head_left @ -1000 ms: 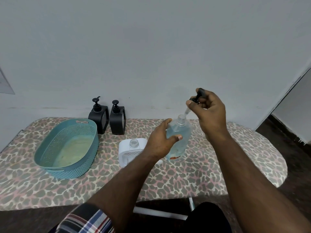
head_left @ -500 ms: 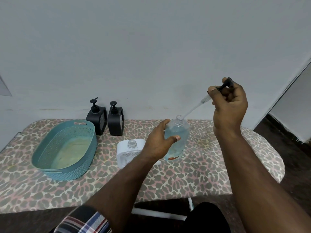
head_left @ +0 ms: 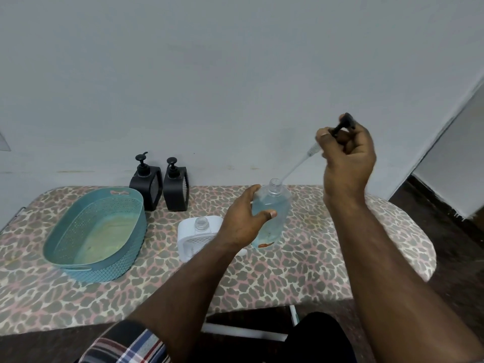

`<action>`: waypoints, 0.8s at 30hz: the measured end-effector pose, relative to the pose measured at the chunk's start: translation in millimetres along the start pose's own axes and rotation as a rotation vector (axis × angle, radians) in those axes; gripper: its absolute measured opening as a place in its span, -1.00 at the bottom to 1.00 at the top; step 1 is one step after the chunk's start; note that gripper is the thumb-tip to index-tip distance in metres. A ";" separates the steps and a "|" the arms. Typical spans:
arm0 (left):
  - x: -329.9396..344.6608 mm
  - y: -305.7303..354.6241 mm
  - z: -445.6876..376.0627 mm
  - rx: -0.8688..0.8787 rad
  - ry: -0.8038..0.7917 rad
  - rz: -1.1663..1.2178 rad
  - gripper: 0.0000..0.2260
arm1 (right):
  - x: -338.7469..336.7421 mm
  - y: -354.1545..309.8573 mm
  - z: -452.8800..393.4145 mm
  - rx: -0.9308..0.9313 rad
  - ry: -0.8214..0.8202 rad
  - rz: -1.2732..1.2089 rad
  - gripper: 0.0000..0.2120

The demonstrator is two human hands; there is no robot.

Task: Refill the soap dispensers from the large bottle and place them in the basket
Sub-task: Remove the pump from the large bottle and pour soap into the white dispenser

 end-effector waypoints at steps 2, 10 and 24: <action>0.5 -2.1 -2.0 0.017 0.006 0.002 -0.48 | 6.3 2.3 2.0 0.005 -0.014 -0.009 -0.62; 3.2 0.7 -2.7 0.031 0.004 -0.024 -0.39 | 11.3 -8.8 5.5 -0.025 -0.123 0.054 -0.63; 2.2 1.0 -1.8 0.026 -0.002 -0.004 -0.38 | -34.4 -37.0 -12.9 -0.015 0.123 -0.149 -0.70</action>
Point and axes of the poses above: each hand's wrist, its own z-axis away from the middle knuckle, its own x-axis out of the palm, y = z × x, the point moved 6 cm from there along -z, towards the middle knuckle, and after that the axes turned 11 degrees about -z, right-handed, at the moved point
